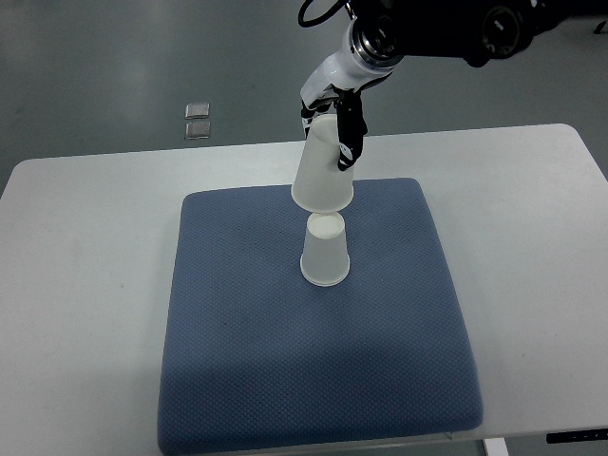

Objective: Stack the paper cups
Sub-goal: 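Lower the held cup onto the upside-down cup on the pad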

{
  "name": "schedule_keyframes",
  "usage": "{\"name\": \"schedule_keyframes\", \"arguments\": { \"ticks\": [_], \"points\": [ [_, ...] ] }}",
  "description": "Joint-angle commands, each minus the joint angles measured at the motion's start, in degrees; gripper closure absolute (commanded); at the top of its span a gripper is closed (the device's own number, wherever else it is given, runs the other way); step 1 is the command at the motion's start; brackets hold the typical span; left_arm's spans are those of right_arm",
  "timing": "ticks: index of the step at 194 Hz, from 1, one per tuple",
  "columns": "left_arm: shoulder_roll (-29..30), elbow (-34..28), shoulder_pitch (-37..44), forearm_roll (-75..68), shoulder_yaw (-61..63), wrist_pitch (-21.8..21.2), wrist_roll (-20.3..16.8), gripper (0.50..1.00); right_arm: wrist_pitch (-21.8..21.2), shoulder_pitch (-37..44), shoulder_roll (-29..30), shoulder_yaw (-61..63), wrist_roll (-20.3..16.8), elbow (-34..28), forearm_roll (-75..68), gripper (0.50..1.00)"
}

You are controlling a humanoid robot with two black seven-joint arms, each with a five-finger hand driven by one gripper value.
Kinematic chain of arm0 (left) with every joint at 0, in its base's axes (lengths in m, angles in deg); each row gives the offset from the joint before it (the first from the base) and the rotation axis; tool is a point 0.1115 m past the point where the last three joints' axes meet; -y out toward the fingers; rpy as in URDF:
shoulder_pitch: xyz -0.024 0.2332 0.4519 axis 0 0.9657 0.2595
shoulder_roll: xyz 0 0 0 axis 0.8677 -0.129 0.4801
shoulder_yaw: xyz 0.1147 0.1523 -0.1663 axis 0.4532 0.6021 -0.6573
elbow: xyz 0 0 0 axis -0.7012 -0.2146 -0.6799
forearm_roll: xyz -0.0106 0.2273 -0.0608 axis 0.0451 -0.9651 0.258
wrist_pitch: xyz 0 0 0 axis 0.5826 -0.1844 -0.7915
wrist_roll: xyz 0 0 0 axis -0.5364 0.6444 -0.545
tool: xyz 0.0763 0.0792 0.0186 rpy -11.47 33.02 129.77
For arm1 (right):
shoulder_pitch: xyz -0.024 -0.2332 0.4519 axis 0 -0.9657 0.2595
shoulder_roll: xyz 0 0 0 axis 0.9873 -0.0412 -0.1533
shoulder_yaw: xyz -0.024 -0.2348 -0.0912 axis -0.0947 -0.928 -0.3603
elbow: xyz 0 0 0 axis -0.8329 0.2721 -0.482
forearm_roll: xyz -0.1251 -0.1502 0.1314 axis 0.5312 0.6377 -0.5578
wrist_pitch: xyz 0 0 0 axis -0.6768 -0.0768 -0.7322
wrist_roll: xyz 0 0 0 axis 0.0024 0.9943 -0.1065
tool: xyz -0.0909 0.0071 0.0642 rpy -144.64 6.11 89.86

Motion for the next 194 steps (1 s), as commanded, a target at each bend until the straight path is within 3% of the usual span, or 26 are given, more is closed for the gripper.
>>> {"name": "schedule_keyframes", "arguments": {
  "ticks": [1, 83, 106, 194],
  "points": [
    [0.0, 0.05, 0.0, 0.0, 0.0, -0.07, 0.0, 0.5, 0.71, -0.74, 0.0, 0.04, -0.13, 0.03, -0.09, 0.938],
    [0.0, -0.22, 0.0, 0.0, 0.0, -0.07, 0.0, 0.5, 3.61, -3.99, 0.0, -0.14, -1.36, -0.06, -1.41, 0.926],
    [0.0, -0.31, 0.0, 0.0, 0.0, -0.07, 0.0, 0.5, 3.7, -4.7, 0.0, -0.23, -1.8, -0.41, -1.41, 0.895],
    [0.0, -0.39, 0.0, 0.0, -0.08, -0.07, 0.0, 0.5, 3.97, -5.84, 0.0, -0.23, -2.06, -1.03, -1.68, 0.877]
  ]
}}
